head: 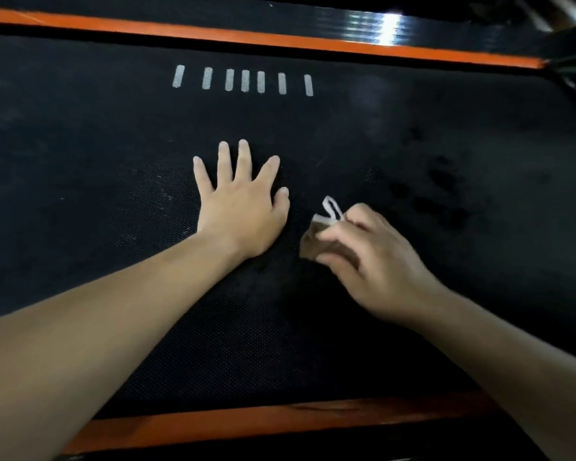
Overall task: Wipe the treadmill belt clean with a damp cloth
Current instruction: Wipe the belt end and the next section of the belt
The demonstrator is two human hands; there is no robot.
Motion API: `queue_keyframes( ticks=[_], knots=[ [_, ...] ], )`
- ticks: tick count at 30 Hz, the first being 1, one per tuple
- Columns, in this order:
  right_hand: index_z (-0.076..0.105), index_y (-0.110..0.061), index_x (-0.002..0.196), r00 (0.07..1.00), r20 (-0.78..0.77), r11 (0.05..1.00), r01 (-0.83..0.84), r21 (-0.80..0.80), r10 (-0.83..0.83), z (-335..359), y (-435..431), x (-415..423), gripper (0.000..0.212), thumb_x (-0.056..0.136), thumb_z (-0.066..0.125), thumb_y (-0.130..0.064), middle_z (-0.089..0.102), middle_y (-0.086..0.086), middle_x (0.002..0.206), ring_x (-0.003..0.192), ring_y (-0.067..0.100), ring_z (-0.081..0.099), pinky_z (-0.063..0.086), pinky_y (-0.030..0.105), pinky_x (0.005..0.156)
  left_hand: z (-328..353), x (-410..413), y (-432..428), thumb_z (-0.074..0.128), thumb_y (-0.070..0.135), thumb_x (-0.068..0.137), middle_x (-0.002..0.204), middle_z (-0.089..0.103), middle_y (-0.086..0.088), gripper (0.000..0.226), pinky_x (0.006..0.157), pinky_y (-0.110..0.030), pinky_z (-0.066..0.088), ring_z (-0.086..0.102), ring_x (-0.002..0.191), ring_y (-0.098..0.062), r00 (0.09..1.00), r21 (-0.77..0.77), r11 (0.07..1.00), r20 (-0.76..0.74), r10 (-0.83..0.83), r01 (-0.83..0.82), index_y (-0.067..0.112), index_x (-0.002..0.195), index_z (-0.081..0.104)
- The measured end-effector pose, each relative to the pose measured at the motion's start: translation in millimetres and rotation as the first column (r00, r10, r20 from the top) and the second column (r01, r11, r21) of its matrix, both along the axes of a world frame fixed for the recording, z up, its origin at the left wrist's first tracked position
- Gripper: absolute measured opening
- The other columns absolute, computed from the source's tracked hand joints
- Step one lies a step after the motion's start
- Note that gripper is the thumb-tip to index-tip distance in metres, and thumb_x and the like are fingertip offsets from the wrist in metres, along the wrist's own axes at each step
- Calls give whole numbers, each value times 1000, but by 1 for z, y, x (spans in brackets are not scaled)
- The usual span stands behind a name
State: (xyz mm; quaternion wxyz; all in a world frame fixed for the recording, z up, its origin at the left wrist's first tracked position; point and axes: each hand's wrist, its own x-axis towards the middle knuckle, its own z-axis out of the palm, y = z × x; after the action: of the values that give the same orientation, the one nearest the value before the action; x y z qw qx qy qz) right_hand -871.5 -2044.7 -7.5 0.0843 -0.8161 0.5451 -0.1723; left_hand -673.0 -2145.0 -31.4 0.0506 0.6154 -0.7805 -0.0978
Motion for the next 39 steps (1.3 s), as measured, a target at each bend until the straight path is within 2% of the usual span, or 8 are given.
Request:
queue_keyframes(
  ticks=[5,11,17,19,23,29,35,39],
  knots=[
    [67,-22,114,849,66,846,528,-71,-524,-5,-63,-58,24,93,65,-34,53,5,115,108,30,58,49,36,88,-1,-1,2,17,59,103,173,-2,-12,63,121,-69,-8,-13,157,-38,999,-8,1000,51,-17,17,38,163,11],
    [68,-19,108,997,41,997,70,-17,-69,-5,-8,-13,32,92,57,-44,48,-3,100,90,17,52,42,27,77,-1,-2,1,16,58,104,173,-4,-11,64,120,-70,-7,-13,158,-36,998,-10,1000,57,-28,29,37,163,9],
    [64,-24,114,853,50,850,522,-74,-519,-4,-95,-56,23,95,63,-36,47,-3,111,110,29,56,45,34,85,-3,-2,0,15,59,103,173,-1,-11,63,121,-69,-6,-12,158,-36,998,-20,1000,56,-20,22,38,163,11],
    [64,-23,115,878,24,873,477,-101,-477,-8,-82,-33,24,93,64,-34,51,4,115,110,30,55,48,39,88,-3,-2,0,15,59,103,173,-1,-12,64,121,-69,-6,-11,158,-36,998,-25,999,60,-23,25,38,163,11],
    [69,-19,109,996,27,995,83,-46,-82,-7,-44,-10,26,91,65,-37,52,2,102,95,23,56,47,33,80,-4,-2,0,15,59,102,173,-1,-12,64,120,-70,-4,-11,158,-37,998,-33,999,65,-20,22,37,162,11],
    [62,-22,118,821,18,817,570,-88,-571,-2,-127,-66,27,95,61,-37,52,7,124,113,31,56,51,45,91,0,-4,0,17,58,103,172,1,-14,63,120,-70,-5,-10,158,-37,998,-4,1000,52,-26,26,36,162,14],
    [68,-22,109,992,10,992,124,-34,-124,-1,-87,-43,20,92,69,-31,53,3,105,100,20,57,45,31,84,11,-25,-15,33,50,105,164,20,-26,54,122,-69,0,4,157,-43,998,-32,998,20,-59,59,19,150,37],
    [66,-25,116,852,72,850,523,-61,-519,5,-143,-94,26,94,64,-38,52,3,124,113,25,59,52,43,95,11,-43,-30,26,54,105,173,5,-9,62,119,-72,-8,-9,158,-38,996,33,996,-35,-80,81,32,162,19]
  ],
)
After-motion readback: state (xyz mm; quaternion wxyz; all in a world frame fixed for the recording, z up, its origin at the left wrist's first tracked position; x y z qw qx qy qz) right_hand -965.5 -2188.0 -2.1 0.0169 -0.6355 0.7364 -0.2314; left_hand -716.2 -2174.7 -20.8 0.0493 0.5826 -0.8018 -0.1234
